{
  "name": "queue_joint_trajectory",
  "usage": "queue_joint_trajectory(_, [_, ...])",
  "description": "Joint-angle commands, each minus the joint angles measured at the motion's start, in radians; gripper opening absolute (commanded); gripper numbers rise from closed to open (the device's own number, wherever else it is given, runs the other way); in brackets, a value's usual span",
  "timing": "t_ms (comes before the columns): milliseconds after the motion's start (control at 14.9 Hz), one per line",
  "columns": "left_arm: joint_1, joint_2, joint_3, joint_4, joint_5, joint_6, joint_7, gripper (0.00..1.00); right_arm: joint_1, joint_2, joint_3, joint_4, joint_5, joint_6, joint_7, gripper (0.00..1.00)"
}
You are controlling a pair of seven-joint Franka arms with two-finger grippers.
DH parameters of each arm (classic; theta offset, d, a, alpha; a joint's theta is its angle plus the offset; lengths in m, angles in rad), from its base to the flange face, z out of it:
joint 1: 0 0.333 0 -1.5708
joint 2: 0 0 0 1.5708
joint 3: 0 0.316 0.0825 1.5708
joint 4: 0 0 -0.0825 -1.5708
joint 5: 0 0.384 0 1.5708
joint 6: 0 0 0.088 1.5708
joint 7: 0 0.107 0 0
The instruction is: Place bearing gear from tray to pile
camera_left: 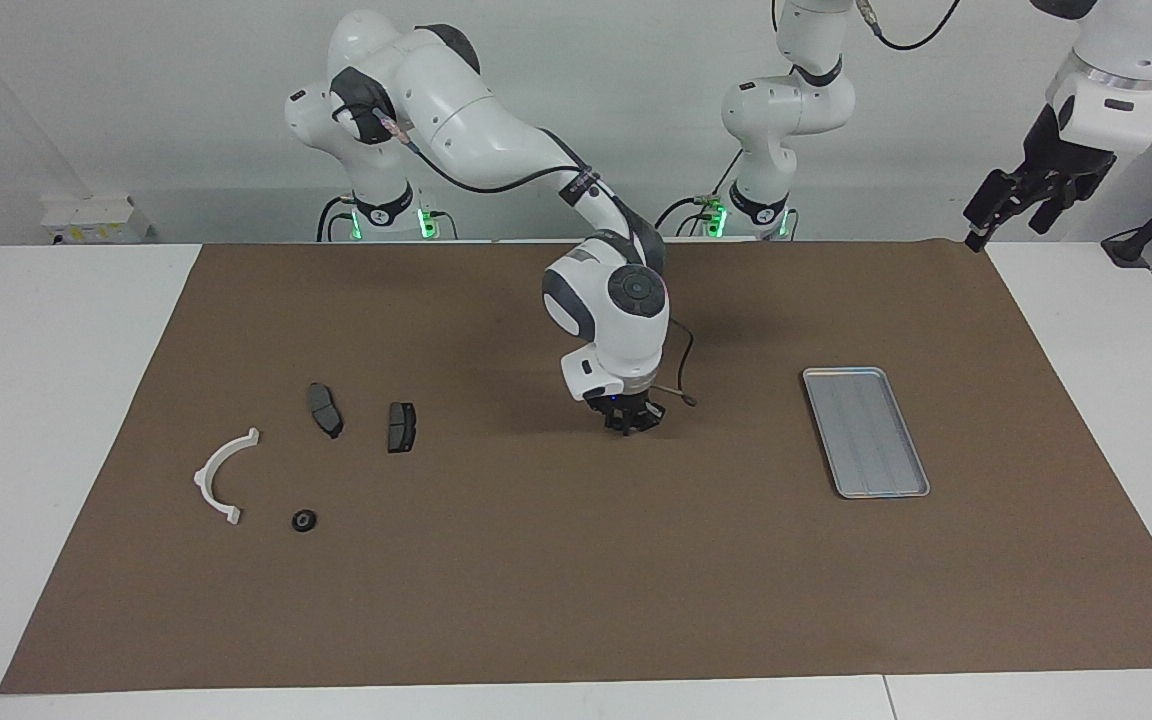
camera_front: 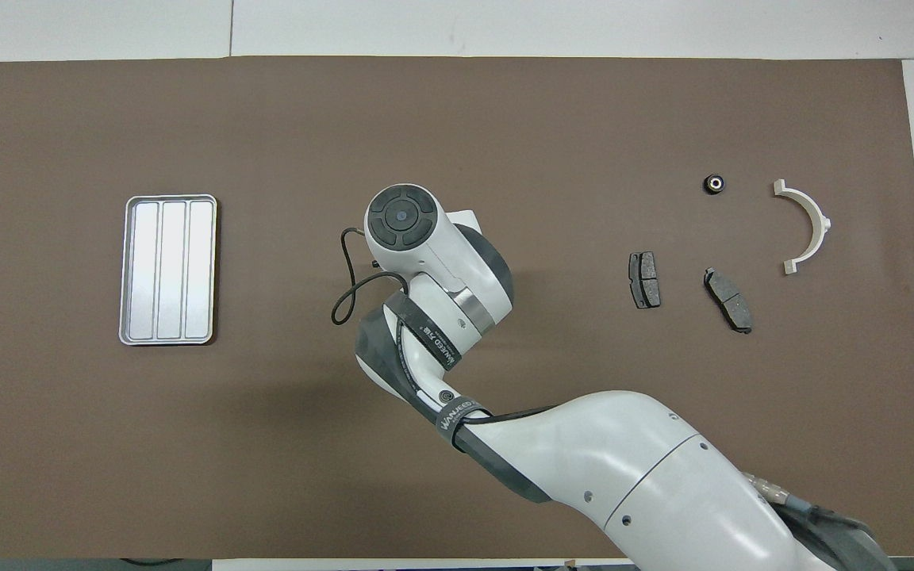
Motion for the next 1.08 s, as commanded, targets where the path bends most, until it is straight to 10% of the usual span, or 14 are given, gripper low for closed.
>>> queue_joint_trajectory(0, [0.022, 0.001, -0.002, 0.031, -0.006, -0.014, 0.02, 1.0, -0.009, -0.016, 0.005, -0.052, 0.005, 0.012, -0.019, 0.04])
queue_joint_trajectory(336, [0.005, -0.051, -0.007, -0.066, -0.007, -0.031, 0.017, 1.0, -0.025, -0.033, 0.004, -0.01, 0.001, -0.068, -0.028, 0.0])
queue_joint_trajectory(672, [-0.024, -0.152, -0.017, -0.244, -0.009, -0.056, 0.018, 1.0, -0.217, -0.147, 0.004, 0.096, 0.002, -0.35, -0.51, 0.0])
queue_joint_trajectory(1008, [-0.059, -0.137, -0.011, -0.243, -0.01, -0.042, -0.011, 1.0, -0.429, -0.186, -0.001, -0.01, -0.022, -0.212, -0.968, 0.0])
